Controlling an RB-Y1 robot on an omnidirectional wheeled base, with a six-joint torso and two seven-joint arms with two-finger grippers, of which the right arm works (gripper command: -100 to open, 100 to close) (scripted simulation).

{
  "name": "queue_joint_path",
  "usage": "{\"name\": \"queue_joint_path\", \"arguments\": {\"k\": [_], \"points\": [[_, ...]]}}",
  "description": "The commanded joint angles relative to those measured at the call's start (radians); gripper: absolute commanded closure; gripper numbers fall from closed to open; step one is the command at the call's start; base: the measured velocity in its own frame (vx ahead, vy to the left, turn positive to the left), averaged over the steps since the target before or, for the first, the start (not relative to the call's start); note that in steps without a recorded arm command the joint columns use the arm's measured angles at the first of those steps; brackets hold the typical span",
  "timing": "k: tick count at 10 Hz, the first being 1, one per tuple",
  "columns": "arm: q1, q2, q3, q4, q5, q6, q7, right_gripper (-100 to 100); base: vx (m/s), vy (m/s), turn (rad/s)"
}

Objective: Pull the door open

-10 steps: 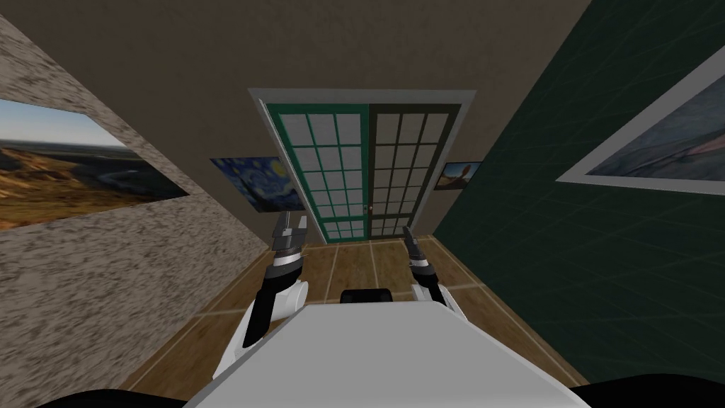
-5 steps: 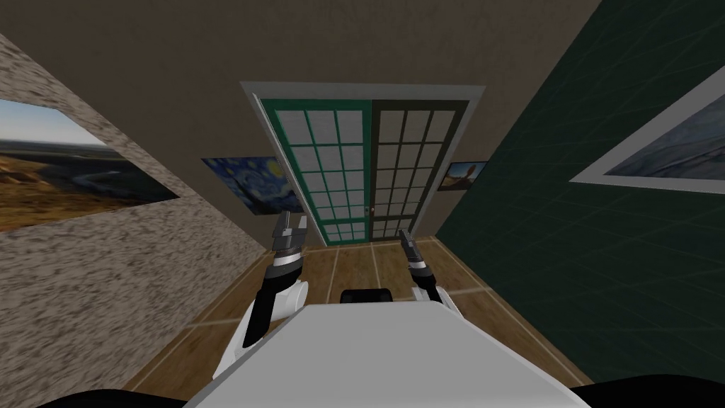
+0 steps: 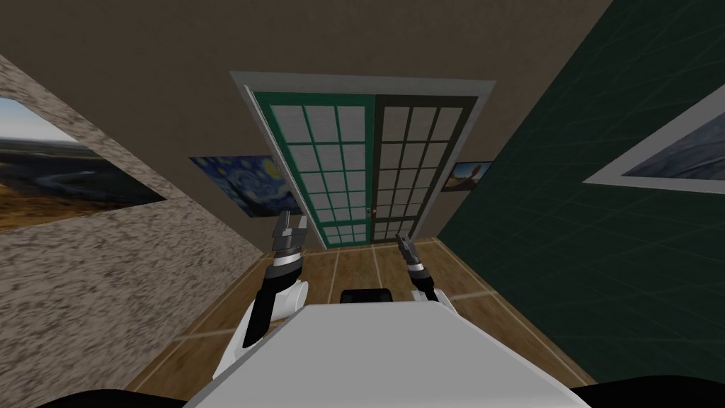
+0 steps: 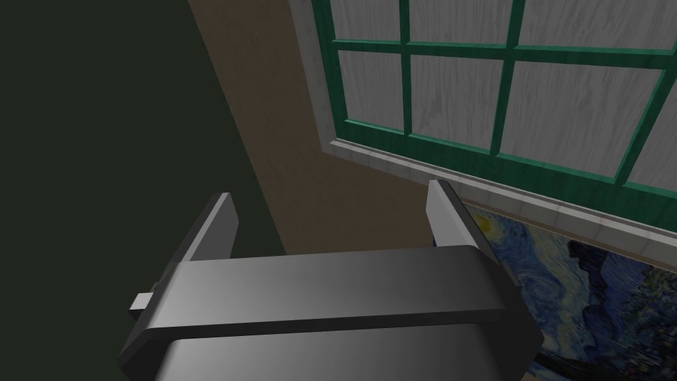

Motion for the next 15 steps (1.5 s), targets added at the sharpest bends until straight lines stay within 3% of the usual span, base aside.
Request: {"name": "queue_joint_path", "arguments": {"k": [1, 15], "points": [[-0.007, 0.005, 0.0, 0.034, 0.015, -0.008, 0.036, -100, 0.109, 0.05, -0.03], [-0.042, 0.027, -0.015, 0.296, 0.134, -0.065, 0.303, -100, 0.099, 0.048, -0.03]]}}
